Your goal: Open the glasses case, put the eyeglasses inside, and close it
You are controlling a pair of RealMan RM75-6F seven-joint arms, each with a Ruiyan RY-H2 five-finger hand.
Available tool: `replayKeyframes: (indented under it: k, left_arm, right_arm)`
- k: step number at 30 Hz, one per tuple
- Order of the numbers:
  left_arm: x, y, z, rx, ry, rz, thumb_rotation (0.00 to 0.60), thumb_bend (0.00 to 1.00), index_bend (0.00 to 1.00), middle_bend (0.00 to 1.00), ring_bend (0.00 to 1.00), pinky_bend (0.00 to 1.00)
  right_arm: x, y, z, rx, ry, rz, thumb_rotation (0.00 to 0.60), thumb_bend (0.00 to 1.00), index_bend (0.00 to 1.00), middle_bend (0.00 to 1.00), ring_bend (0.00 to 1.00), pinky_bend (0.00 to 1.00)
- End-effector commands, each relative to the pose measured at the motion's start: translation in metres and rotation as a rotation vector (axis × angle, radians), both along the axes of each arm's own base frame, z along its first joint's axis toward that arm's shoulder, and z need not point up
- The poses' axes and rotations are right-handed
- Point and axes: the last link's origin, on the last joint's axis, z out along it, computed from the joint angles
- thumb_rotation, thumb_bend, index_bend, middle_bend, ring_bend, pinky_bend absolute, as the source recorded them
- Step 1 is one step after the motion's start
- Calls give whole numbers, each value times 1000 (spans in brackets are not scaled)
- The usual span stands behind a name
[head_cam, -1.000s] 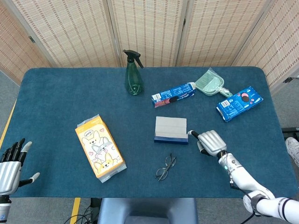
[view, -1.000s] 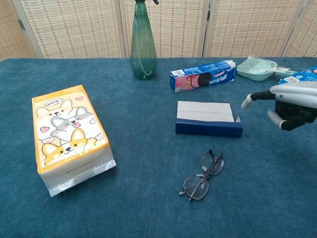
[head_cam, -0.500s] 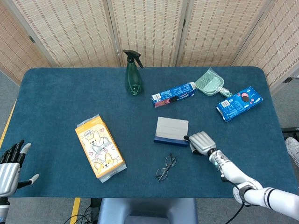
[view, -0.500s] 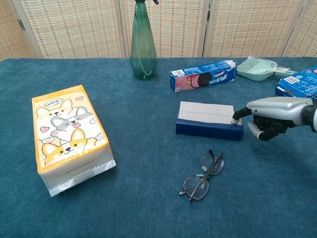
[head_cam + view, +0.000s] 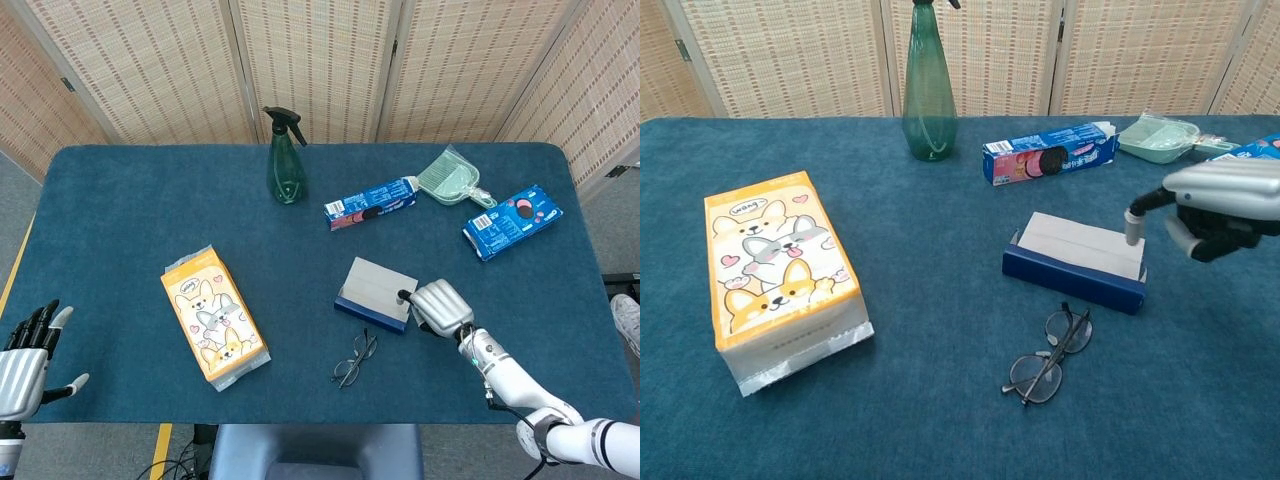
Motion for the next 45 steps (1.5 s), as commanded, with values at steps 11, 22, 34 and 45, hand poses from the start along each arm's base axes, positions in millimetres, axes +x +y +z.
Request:
replayKeyframes:
  k: [11, 22, 34, 45]
  left_arm:
    - [-9, -12, 8, 21, -1, 42, 600, 130, 0, 0, 0, 158]
    - [-15, -19, 10, 29, -6, 64, 600, 130, 0, 0, 0, 158]
    - [-12, -17, 7, 14, -7, 55, 600, 129, 0, 0, 0, 158]
    - [-4, -16, 6, 9, -6, 38, 600, 130, 0, 0, 0, 158]
  right_arm:
    - [69, -12, -66, 189, 70, 245, 600, 919, 341, 1000, 1000, 897]
    - [62, -46, -80, 132, 223, 279, 600, 919, 341, 1000, 1000, 897]
    - [3, -78, -38, 13, 358, 103, 600, 917, 341, 1000, 1000, 897]
    - [3, -41, 4, -63, 169, 149, 600, 172, 297, 1000, 1000, 897]
